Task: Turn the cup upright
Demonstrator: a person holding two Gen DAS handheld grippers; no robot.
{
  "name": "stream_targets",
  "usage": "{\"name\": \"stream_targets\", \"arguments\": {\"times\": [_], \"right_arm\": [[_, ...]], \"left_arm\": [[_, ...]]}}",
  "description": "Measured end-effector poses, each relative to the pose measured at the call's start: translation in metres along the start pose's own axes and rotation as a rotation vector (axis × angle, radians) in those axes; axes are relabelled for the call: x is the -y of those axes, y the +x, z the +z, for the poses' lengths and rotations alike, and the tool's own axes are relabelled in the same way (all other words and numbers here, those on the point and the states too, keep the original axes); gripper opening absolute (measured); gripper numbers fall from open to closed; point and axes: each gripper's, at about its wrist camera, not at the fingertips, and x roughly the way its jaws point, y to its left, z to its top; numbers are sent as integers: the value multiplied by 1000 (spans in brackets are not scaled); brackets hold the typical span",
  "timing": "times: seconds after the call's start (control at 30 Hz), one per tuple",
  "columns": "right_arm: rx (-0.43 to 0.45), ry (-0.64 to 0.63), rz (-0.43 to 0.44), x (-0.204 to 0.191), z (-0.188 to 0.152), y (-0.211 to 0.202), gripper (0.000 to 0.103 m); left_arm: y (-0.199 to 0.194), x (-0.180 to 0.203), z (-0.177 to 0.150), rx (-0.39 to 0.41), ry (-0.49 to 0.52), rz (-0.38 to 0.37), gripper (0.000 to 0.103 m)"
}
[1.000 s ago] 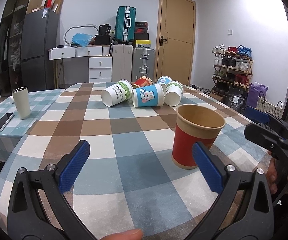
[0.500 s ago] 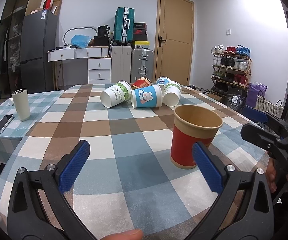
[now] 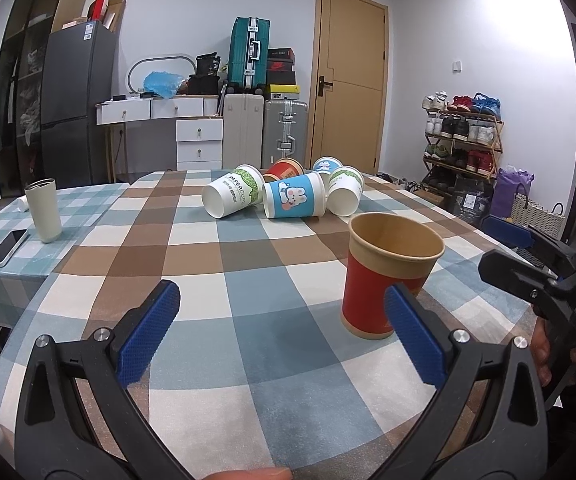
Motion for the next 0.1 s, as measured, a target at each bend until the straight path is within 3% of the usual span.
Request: {"name": "stream_targets", "arguments": {"times": [0.1], "right_arm": [[0,1,1,0,0,0,103]], "left_arm": [[0,0,0,0,0,0,102]]}}
